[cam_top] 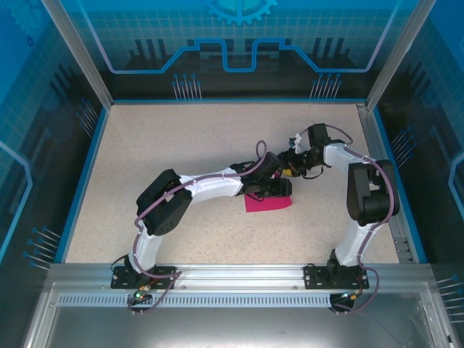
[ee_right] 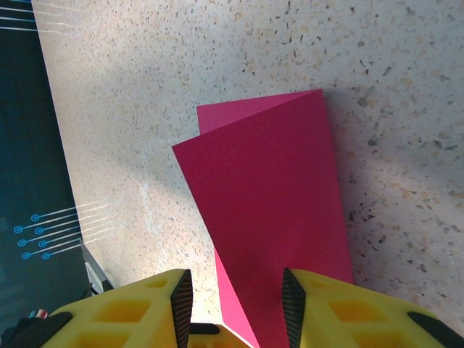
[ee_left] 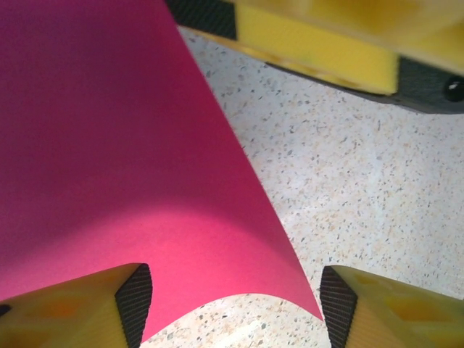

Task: Fold a paper plane with a square sheet of paper (pick it up from the middle)
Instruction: First fold the square sheet of paper in half at the center of the table.

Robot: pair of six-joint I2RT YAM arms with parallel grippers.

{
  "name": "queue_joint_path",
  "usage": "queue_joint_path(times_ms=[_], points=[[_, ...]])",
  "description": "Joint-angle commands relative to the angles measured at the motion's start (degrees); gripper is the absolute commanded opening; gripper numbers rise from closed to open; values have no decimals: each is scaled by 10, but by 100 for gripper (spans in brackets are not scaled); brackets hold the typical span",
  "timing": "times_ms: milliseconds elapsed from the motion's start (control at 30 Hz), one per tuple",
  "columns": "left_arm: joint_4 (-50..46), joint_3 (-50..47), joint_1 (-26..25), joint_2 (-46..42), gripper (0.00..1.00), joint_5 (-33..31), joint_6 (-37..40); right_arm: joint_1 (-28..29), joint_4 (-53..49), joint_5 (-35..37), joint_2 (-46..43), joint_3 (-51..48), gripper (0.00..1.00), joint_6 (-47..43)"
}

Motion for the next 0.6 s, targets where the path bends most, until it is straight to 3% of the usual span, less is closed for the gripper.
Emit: queue_joint_path(times_ms=[0, 200, 567], points=[[29, -2, -8, -12, 71, 12, -12, 7, 4, -18, -12, 3, 40, 10], [17, 19, -19, 7, 74, -12, -18, 7, 5, -20, -15, 0, 40, 12], [-62, 59, -28, 39, 59, -81, -41, 7, 9, -24, -21, -3, 40, 19]])
